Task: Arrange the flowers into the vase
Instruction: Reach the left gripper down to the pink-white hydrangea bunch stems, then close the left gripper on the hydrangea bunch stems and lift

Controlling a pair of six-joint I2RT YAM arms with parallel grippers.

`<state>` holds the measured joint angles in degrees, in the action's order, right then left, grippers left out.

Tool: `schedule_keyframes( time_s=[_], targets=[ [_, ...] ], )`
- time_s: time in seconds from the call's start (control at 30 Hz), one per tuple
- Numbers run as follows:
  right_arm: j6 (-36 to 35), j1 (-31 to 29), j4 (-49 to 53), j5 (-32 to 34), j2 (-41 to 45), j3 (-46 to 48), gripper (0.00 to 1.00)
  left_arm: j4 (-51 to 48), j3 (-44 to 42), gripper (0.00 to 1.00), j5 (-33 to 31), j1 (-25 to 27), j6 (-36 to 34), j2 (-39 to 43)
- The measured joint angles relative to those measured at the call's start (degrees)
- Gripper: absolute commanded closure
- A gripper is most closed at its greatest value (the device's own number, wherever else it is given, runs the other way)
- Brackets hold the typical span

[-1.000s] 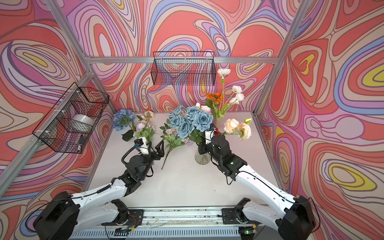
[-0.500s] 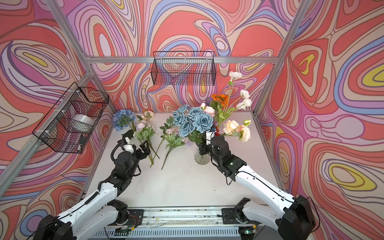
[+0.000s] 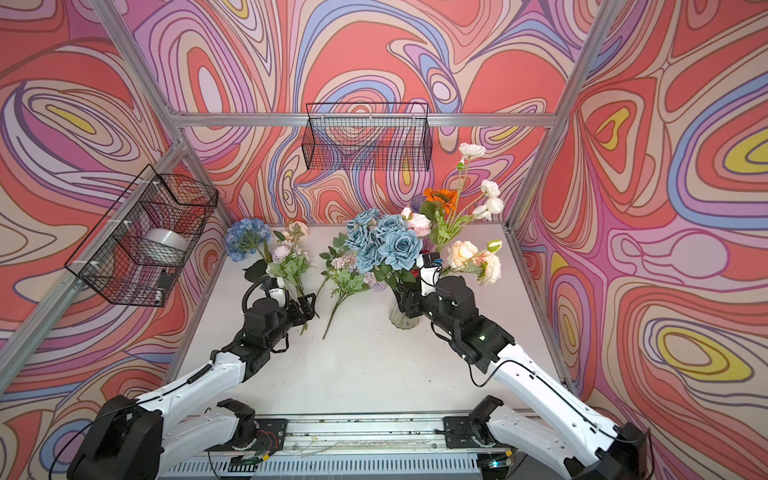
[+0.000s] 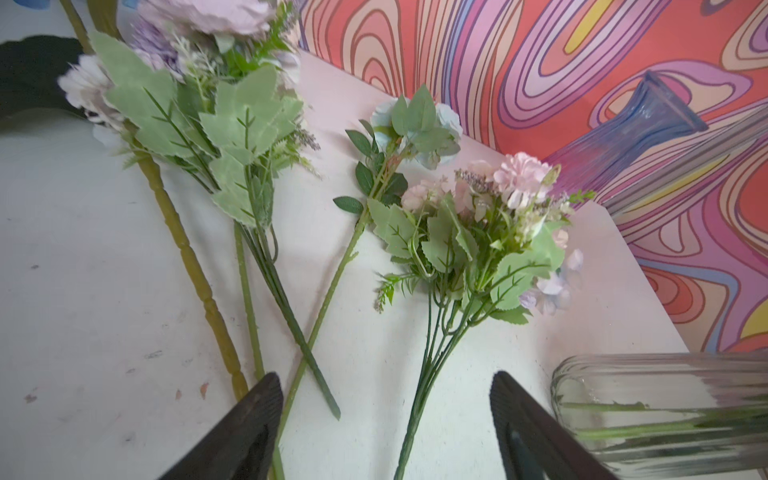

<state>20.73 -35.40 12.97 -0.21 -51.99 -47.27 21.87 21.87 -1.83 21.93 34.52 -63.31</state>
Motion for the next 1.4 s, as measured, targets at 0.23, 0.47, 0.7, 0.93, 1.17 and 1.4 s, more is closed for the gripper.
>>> schedule_keyframes(
  time_s=[0.23,0.47,0.7,0.93,1.17,1.4],
  targets=[
    [1.66,0.0,5.11,-0.79,4.24,1.99,0.38,-1.77,2.95,0.2,0.35,3.74,-2.8,-5.33],
    [3.76,0.0,8.74,-0.94,4.17,5.49,0.37,-2.8,9.42,0.26,-0.61,8.79,-7.76,-12.57],
    [4.46,0.0,7.23,-1.29,1.49,5.62,0.37,-2.93,13.16,0.33,-1.05,9.31,-10.82,-21.14],
    [4.68,0.0,7.43,-0.46,1.46,5.66,0.37,-4.68,19.52,0.36,-2.19,9.31,-12.44,-28.63],
    [5.11,-0.02,8.13,1.29,3.69,6.25,0.35,-7.91,21.64,0.43,-2.75,9.31,-12.9,-32.11],
    [5.05,0.0,8.11,1.55,1.88,6.25,0.35,-13.25,25.99,0.61,-3.13,9.31,-13.35,-35.06]
  ],
)
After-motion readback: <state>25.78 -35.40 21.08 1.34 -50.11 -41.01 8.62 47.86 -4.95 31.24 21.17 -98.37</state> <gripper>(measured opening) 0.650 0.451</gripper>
